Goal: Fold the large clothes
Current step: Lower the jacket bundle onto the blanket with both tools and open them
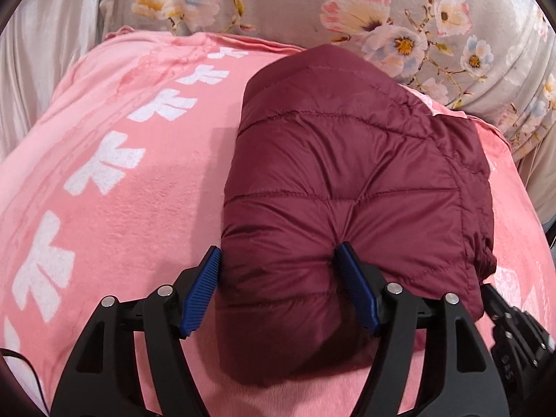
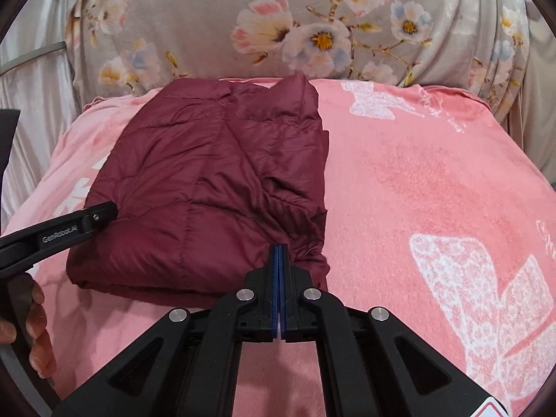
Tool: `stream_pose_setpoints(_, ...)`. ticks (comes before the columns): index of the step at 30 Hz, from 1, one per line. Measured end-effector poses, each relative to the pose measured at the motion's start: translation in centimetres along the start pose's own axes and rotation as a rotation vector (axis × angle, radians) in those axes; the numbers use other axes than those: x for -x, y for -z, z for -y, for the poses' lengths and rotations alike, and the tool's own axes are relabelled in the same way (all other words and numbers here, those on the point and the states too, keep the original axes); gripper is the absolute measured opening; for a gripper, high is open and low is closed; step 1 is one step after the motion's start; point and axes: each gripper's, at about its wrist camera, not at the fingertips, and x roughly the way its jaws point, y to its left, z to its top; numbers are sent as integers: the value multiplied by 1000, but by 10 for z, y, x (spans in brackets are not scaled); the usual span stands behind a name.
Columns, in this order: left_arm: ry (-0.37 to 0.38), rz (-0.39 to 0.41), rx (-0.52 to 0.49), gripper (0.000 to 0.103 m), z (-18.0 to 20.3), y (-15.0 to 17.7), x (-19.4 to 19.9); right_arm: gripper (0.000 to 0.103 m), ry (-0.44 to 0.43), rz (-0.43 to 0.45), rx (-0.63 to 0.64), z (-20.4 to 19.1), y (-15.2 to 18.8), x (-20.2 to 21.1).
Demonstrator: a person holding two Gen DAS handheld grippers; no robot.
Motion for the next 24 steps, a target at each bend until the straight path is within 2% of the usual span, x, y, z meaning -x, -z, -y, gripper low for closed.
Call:
stream_pose_setpoints(4, -61, 27, -43, 66, 12, 3, 9, 0, 16, -72, 18, -5, 7, -20)
stream_pose_setpoints(7, -89, 30, -62, 66, 19, 5, 8, 0, 35, -87, 43, -9, 9, -23)
stream_pose_setpoints(16, -106, 36, -37, 65, 20, 9, 21, 0, 2, -13, 7, -5, 16, 8)
stream_pose_setpoints(18, -110, 48, -28, 66, 22, 12, 27, 3, -6, 19, 23, -9, 18, 17)
stream_pose_setpoints(20, -109, 56, -15, 67, 23, 16, 33, 5, 0, 50, 45, -13, 21, 27)
stream_pose_setpoints(22, -117, 68, 4, 74, 25, 22, 42, 5, 4, 76, 68, -16, 24, 36)
stream_pose_setpoints(24, -122, 81, 14, 76, 28, 29, 51, 6, 16, 97, 90, -19, 28, 45)
